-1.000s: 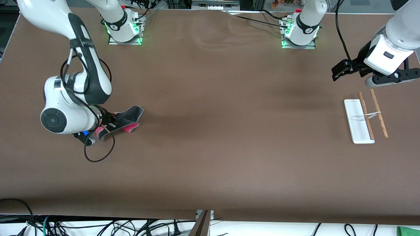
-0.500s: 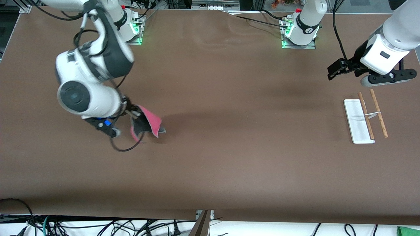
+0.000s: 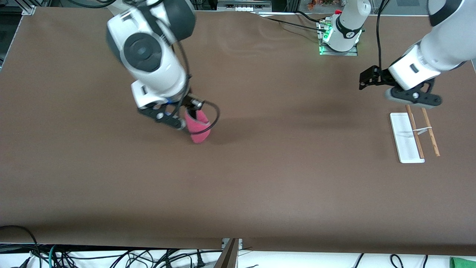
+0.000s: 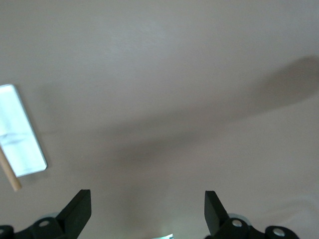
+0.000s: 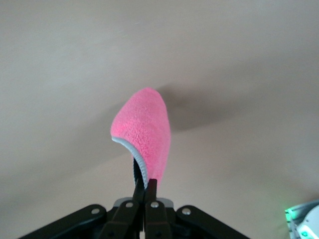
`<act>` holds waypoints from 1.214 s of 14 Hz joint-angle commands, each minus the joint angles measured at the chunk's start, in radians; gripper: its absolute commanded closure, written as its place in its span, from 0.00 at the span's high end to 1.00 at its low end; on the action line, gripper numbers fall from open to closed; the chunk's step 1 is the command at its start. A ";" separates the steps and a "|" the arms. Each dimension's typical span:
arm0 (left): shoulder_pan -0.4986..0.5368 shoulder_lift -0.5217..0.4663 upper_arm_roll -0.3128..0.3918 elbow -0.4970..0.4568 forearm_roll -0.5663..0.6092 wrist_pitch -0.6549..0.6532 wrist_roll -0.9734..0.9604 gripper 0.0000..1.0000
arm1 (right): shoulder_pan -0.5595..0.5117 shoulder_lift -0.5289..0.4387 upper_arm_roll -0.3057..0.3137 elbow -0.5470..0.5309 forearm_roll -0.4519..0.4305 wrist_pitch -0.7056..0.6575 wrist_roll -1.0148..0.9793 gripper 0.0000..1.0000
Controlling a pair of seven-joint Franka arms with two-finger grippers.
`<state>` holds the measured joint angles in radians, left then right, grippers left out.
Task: Pass towel and hang on rack
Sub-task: 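Lift the towel with the right gripper while the left gripper approaches, then grasp the hanging towel with the left gripper beside the right gripper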
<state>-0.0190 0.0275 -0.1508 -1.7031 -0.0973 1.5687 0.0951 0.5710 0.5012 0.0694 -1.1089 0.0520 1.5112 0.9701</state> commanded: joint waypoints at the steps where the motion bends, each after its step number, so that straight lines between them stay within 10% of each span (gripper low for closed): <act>1: -0.010 0.080 -0.009 0.036 -0.031 -0.068 0.118 1.00 | 0.085 0.019 -0.013 0.067 0.006 0.027 0.010 0.00; 10: -0.033 0.325 -0.030 0.131 -0.519 -0.082 0.288 1.00 | 0.227 0.020 -0.014 0.067 0.064 0.291 0.165 0.00; 17: -0.075 0.368 -0.165 0.065 -0.622 0.183 0.498 1.00 | 0.237 0.000 -0.008 0.067 0.080 0.319 0.176 0.00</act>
<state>-0.0946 0.3716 -0.2921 -1.6280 -0.6675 1.6909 0.5309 0.7977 0.5093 0.0655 -1.0576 0.1162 1.8241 1.1315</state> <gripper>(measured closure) 0.000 0.982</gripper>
